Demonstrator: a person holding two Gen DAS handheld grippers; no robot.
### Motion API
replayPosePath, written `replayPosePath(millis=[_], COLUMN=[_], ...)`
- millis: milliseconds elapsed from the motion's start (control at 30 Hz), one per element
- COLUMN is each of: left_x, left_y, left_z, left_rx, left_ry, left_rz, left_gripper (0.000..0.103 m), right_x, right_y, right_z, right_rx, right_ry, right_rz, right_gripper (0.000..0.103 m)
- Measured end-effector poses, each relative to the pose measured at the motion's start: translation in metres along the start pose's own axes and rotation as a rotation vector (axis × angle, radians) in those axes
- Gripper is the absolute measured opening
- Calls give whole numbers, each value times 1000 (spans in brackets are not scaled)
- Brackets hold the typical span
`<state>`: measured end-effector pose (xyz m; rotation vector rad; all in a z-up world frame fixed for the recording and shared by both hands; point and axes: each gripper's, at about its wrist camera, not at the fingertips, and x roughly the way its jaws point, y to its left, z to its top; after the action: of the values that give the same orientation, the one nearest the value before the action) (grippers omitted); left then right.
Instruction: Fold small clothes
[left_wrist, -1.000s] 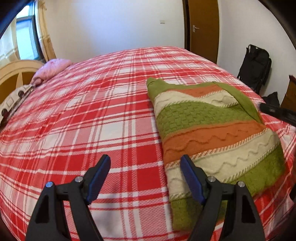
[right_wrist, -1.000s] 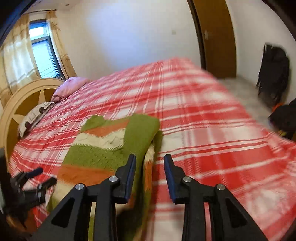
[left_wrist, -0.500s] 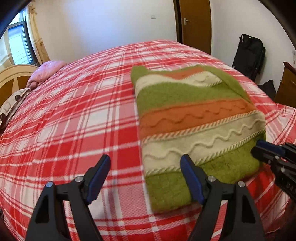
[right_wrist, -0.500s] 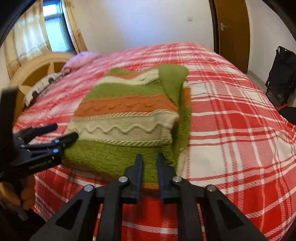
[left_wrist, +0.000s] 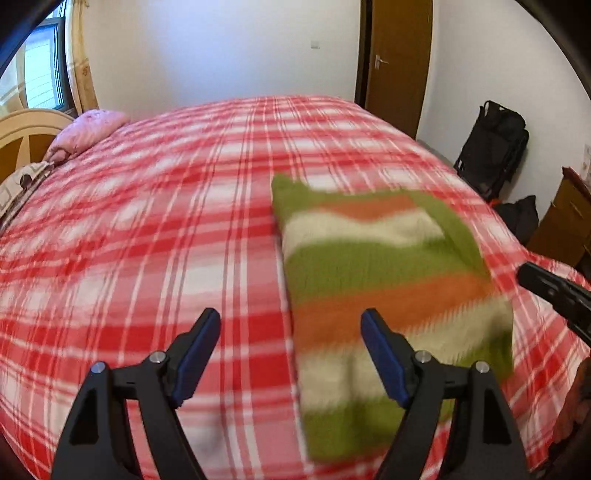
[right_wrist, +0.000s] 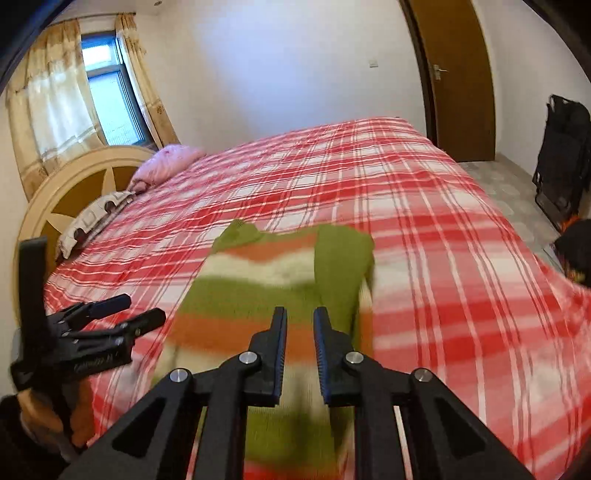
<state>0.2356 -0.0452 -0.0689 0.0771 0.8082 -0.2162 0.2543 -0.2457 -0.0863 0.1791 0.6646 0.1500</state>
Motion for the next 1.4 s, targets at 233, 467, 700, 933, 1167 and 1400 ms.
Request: replayPosePath(millis=[233,467,700,933,1167,1400], left_x=[62,97,100,84,71,98], left_y=[-29,-35,-40,-23,0,-17], left_z=[39,36,35,32,25,13], left_rx=[7,-14,12,-4,-123,-135], left_ry=[100,116,84,118,126,218], left_rz=[48,89,96,24,-118,-159], left_gripper=[81,93,95,96,96,99], right_x=[89,106,111,51,30,57], right_y=[-13,-45,-63,-73,-72,-54], right_z=[25,22,24,-4,-33,-51], right_rx=[-15,117,242,435,450,390], right_ry=[94,84,79,-32,-13,33], right_rz=[-138,-108,-42,51,67,117], right_gripper=[16,26,27,59,74,74])
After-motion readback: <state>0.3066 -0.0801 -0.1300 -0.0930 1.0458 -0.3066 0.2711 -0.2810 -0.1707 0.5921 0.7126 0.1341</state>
